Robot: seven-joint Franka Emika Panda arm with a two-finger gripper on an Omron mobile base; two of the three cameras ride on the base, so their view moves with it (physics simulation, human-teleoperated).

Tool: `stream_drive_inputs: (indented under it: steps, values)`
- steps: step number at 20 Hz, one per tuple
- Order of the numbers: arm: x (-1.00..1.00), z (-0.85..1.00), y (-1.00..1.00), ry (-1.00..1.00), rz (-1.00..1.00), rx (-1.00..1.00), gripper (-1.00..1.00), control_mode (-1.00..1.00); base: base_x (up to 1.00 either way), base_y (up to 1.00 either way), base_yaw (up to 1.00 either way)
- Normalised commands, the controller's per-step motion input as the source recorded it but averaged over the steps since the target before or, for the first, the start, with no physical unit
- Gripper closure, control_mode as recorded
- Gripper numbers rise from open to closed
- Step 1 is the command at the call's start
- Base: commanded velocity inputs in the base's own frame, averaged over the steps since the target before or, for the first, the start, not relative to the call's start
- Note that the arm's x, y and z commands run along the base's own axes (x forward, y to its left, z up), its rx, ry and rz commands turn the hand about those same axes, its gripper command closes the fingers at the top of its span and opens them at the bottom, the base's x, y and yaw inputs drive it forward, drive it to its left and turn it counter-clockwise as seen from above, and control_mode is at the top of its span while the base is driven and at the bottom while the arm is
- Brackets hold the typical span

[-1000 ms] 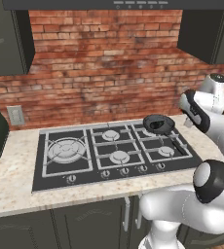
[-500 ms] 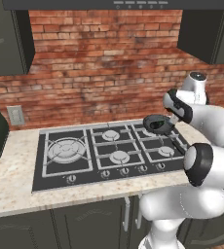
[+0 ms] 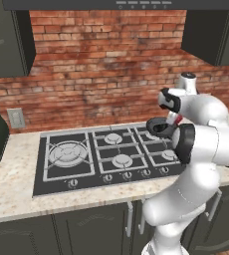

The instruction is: Put the eggplant and bell pepper in the pan. Then turn on the rear right burner and set the heat to medium.

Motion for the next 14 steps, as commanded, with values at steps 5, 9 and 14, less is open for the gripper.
stream_drive_inputs:
  steps: [5,9,14]
  values:
    - [0.48,-0.25,0.0,0.12,0.0,0.0,1.0,-1.0,0.0,0.0,0.0]
    - [0.38,-0.31,0.0,0.03,0.0,0.0,1.0,-1.0,0.0,0.0,0.0]
    - [0.24,-0.33,0.0,0.0,0.0,0.0,1.0,-1.0,0.0,0.0,0.0]
